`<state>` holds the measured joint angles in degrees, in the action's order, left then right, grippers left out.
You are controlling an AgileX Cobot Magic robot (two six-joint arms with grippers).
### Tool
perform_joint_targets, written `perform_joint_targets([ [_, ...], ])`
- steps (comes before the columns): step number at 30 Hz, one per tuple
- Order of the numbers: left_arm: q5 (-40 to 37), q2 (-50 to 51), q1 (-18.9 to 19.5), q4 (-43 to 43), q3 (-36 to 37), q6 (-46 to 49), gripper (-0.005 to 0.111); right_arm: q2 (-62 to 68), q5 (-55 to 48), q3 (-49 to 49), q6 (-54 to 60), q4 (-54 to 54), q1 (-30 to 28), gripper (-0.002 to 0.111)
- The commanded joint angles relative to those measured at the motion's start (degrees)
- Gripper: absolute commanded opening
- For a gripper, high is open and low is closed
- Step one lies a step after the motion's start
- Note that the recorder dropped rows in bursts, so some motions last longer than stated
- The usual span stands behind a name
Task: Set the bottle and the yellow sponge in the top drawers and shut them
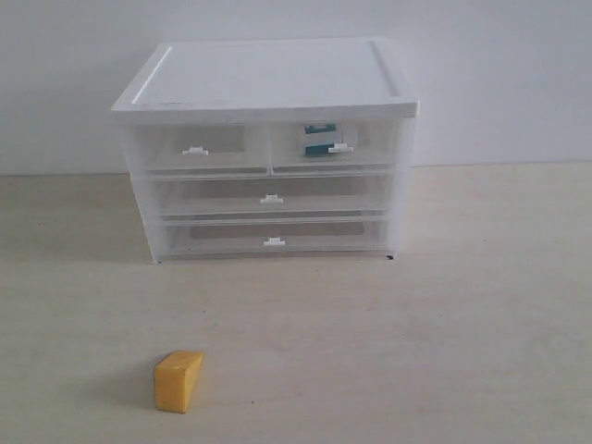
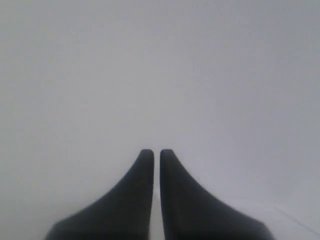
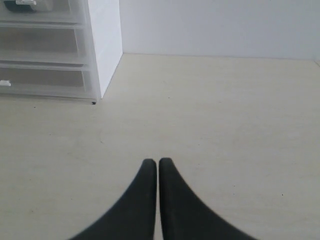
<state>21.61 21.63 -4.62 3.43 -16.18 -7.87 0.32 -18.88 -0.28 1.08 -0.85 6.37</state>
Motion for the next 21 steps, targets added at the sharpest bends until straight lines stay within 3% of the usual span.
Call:
perform_joint_targets([
  [1, -6.02, 13.68, 0.11, -5.04, -7.82, -0.63, 0.004, -0.32, 0.24, 0.28, 0.08, 0.25, 0.12, 0.000],
  [5, -6.41, 23.47, 0.11, -5.39, -11.87, -4.82, 0.004, -0.32, 0.24, 0.28, 0.08, 0.25, 0.12, 0.000],
  [10, -3.24, 35.75, -0.69, -12.05, -12.87, -7.07, 0.004, -0.32, 0.24, 0.28, 0.08, 0.25, 0.12, 0.000],
  [17, 8.10, 50.65, -7.18, -11.41, -12.57, -6.19, 0.004, -0.32, 0.24, 0.28, 0.08, 0.25, 0.12, 0.000],
  [21, 13.74, 57.73, -11.22, -2.71, -12.57, 1.49, 0.004, -0.32, 0.24, 0.28, 0.08, 0.25, 0.12, 0.000],
])
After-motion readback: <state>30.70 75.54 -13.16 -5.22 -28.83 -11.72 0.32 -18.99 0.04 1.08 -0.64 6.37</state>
